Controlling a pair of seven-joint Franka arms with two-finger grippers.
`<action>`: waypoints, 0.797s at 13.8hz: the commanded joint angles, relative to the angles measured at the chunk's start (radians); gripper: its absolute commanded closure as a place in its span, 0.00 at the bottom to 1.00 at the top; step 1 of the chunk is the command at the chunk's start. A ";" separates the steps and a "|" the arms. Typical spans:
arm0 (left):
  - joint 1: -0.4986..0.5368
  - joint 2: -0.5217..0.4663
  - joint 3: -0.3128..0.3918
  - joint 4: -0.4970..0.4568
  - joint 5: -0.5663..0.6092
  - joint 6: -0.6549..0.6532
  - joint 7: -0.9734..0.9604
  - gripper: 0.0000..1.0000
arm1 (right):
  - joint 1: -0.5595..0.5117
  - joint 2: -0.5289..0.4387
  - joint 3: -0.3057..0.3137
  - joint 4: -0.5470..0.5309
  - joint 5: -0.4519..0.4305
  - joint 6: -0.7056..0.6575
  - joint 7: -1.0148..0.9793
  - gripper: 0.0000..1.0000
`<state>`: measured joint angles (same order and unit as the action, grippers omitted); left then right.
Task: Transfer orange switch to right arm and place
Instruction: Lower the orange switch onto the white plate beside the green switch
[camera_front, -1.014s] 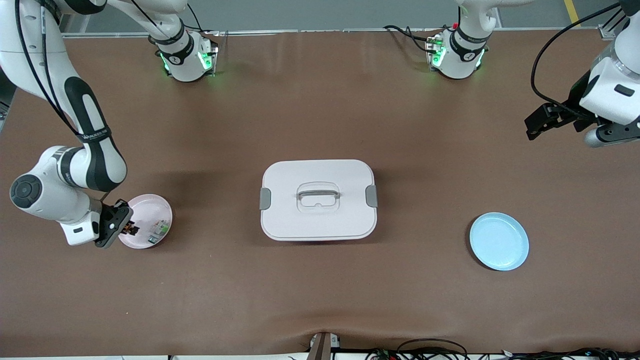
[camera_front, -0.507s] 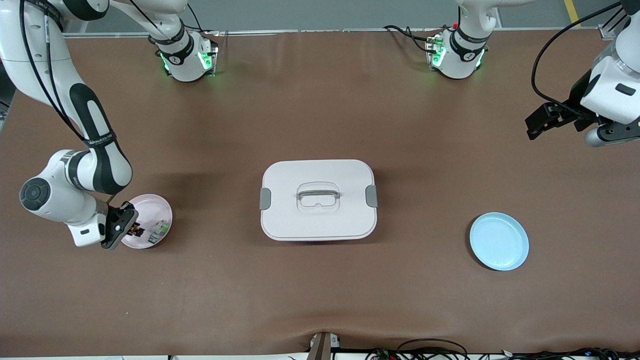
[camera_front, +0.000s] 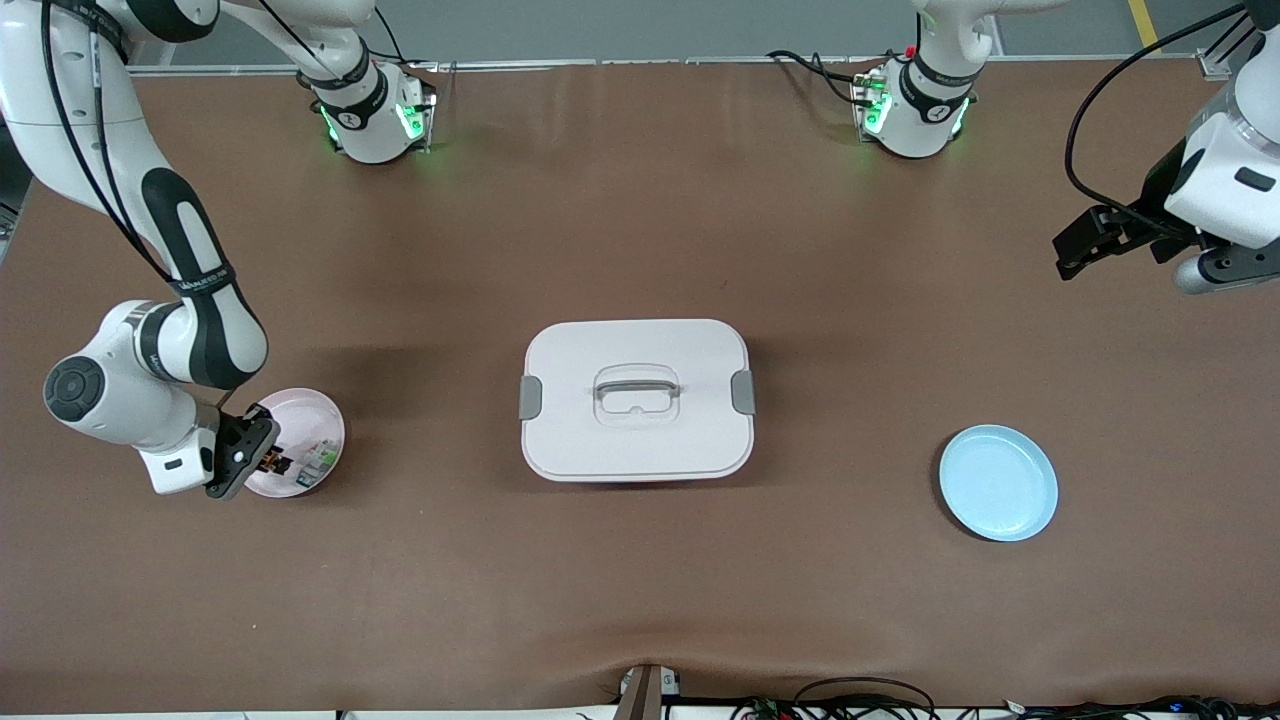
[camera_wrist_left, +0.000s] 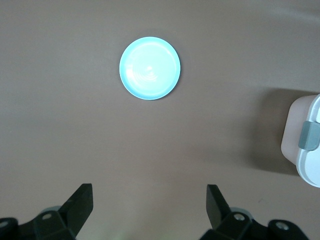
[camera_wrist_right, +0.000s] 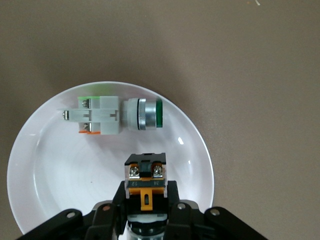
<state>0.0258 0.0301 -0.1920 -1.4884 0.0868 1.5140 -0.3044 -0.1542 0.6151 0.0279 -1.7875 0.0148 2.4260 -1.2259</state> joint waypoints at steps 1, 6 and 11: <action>-0.001 -0.025 0.008 -0.020 -0.013 0.002 0.016 0.00 | -0.004 0.009 0.003 0.017 0.013 0.002 -0.014 0.00; -0.003 -0.024 -0.001 -0.018 -0.015 0.002 0.016 0.00 | -0.007 -0.009 0.003 0.022 0.014 -0.013 -0.007 0.00; -0.003 -0.022 -0.001 -0.015 -0.013 0.008 0.018 0.00 | 0.002 -0.109 0.000 0.020 0.102 -0.183 0.093 0.00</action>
<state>0.0230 0.0300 -0.1956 -1.4884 0.0868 1.5140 -0.3044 -0.1547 0.5719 0.0265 -1.7523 0.0882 2.3154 -1.2023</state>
